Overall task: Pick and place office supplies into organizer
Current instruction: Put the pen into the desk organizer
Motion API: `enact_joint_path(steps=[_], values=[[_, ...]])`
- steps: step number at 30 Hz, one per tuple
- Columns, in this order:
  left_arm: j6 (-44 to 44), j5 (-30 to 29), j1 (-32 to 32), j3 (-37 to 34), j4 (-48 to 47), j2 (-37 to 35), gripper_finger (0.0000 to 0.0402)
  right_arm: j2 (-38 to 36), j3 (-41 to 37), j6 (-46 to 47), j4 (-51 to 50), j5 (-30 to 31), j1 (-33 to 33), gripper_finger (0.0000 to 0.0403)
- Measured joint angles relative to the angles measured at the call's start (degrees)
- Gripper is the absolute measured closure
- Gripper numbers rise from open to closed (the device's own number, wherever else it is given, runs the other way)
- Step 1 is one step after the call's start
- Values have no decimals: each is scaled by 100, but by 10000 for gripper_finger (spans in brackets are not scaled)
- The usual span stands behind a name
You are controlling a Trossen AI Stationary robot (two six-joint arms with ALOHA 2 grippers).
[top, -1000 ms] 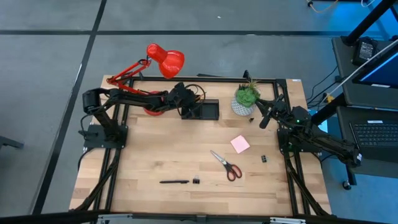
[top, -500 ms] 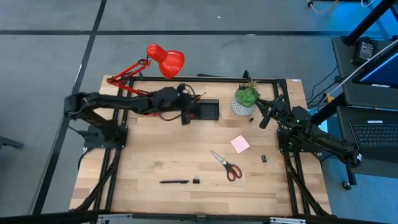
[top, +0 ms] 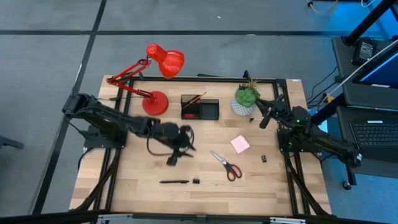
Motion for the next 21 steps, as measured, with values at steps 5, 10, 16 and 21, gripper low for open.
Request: enact_joint_path(steps=[5,10,16,21], values=[[-678,-464,-703,0,4,449,272,0,0,9,2,0,1,323],[-1634,-806,-1207,0,22,931,272,0,0,169,0,0,1,323],[-2189,-1194,-1614,0,183,1475,272,0,0,168,-1,0,1,323],[-2295,-1456,-1802,72,372,1867,272,0,0,300,-1,0,1,323]])
